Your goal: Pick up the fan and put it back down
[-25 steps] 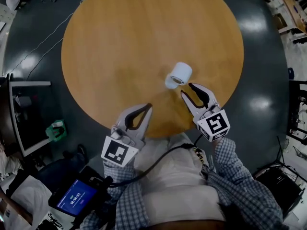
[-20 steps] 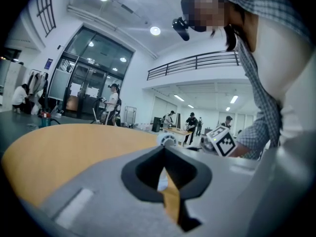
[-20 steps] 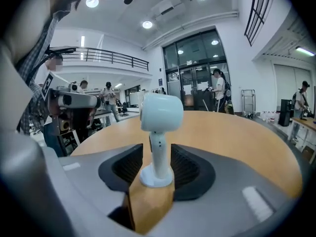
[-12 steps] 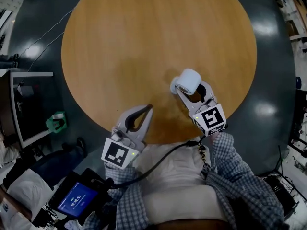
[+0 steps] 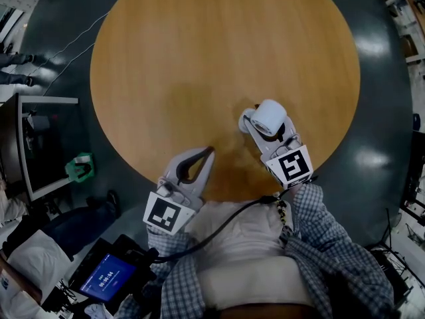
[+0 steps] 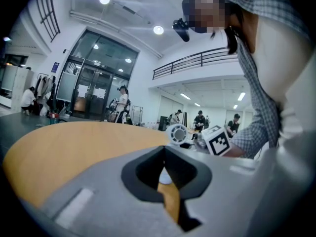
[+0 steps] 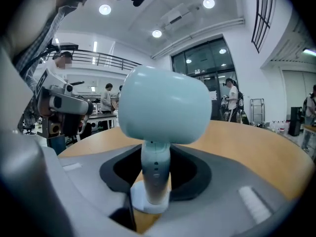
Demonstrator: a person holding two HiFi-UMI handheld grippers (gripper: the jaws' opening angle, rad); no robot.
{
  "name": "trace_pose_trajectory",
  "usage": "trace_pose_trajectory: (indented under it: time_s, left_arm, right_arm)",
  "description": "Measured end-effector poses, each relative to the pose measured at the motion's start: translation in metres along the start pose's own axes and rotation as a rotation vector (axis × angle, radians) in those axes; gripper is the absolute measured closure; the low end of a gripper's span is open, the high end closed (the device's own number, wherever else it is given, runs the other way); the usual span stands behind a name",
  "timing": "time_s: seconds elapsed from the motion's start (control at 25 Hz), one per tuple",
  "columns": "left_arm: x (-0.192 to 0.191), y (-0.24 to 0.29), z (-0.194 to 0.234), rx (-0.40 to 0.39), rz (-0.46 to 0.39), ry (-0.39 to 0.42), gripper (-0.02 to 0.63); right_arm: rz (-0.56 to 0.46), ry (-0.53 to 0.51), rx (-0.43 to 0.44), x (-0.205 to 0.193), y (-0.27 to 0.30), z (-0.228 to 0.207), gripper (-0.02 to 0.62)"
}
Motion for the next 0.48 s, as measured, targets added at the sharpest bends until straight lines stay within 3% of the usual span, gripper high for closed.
trace_pose_trajectory:
  time_s: [0.48]
  left_arm:
    - [0.016, 0.018, -0.009, -0.042, -0.034, 0.013, 0.606]
  right_arm:
    - [0.001, 0.002, -0.053, 0.017, -0.025, -0.010, 0.451]
Point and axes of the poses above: the fingertips, and each gripper's own axes: y forward along the fingers, z to its left, x out of its top, the point moved 3 cm from there along -y, backward along the fingers, and after that the axes turned 14 degrees about x, right-handed, at the moved point
